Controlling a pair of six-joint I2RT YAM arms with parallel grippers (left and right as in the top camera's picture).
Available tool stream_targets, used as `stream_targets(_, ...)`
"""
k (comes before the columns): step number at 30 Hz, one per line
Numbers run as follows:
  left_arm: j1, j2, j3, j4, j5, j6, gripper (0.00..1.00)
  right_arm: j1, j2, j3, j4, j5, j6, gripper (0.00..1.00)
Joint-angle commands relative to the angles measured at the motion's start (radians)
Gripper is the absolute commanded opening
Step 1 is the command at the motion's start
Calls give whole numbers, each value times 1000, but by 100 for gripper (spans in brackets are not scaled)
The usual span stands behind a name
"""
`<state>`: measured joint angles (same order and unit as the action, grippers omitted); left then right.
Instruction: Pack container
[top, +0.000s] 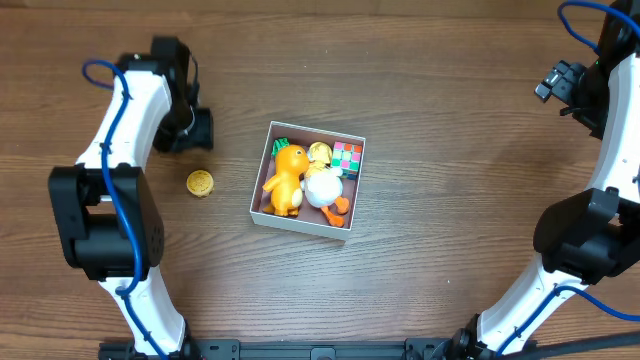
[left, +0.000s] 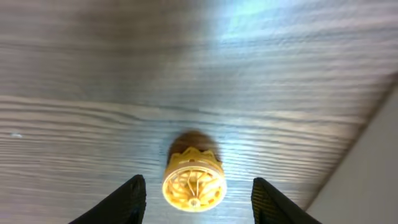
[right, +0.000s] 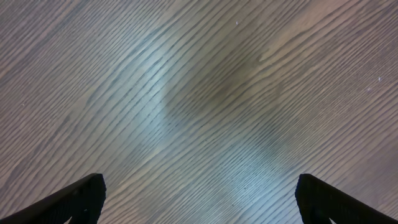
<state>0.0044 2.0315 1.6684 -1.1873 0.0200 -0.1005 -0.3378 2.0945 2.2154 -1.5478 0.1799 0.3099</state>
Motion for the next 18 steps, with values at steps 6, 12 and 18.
stream_targets(6, 6, 8, 90, -86, -63, -27, 61, 3, -17, 0, 3, -1, -3, 100)
stream_targets(12, 7, 8, -19, -93, -64, -27, 68, 3, -17, 0, 3, -1, -4, 100)
stream_targets(18, 7, 8, -158, -66, -44, -35, 69, 3, -17, 0, 3, -1, -3, 100)
